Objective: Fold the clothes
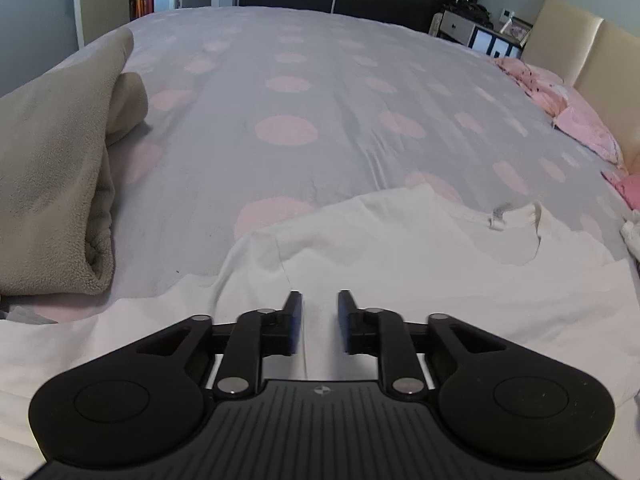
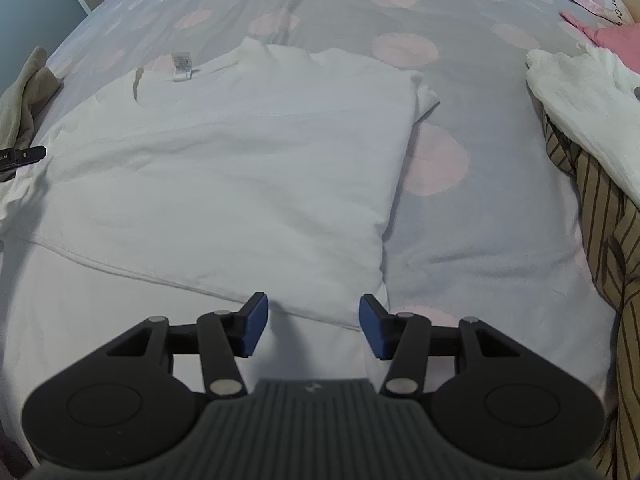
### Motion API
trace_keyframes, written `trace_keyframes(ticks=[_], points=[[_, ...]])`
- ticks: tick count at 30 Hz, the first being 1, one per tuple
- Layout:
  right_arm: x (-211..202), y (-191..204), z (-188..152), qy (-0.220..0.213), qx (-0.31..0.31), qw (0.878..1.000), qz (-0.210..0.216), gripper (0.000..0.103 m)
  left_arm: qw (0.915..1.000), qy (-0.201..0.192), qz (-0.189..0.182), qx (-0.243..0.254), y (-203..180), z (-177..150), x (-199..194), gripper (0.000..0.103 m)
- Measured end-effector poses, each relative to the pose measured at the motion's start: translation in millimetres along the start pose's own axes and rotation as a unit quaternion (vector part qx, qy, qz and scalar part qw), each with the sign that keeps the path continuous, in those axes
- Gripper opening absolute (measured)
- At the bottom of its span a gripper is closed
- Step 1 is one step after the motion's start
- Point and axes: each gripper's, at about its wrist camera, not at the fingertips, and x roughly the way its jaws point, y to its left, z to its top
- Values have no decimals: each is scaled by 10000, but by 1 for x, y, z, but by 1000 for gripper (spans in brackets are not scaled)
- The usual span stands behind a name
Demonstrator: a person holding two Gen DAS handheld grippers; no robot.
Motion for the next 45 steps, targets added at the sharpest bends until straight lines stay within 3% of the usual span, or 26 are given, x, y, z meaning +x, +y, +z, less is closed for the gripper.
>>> trace_keyframes(ticks=[3, 7, 15, 20, 23, 26, 34, 38, 45], points=[[-7, -2, 8, -239, -7, 9997, -97, 52, 9999, -80, -90, 14, -4, 1, -11, 21], [-8, -13, 26, -579, 185, 9979, -224, 39, 9997, 11, -181, 137, -12, -2, -16, 21], [-3, -66, 82, -1234, 1216, 9843, -337, 40, 9990, 277, -277, 193, -12, -12, -10, 21], [14, -100, 95, -1294, 2224, 9663, 4, 42, 9985, 425, -306, 173, -9, -17, -5, 21], [25, -105, 102, -1263, 2396, 9626, -43, 42, 9981, 503, -311, 189, -8, -20, -1, 21], [35, -112, 105, -1227, 2586, 9580, -181, 26, 9979, 547, -304, 191, -6, -24, 2, 21], [46, -98, 110, -982, 2358, 9668, 79, 26, 9977, 548, -351, 179, -3, -24, 5, 21], [44, -82, 115, -875, 2013, 9756, 21, 39, 9979, 526, -322, 193, -5, -25, 7, 21], [52, -74, 114, -779, 1883, 9790, 33, 37, 9982, 495, -276, 192, -8, -27, 6, 21]])
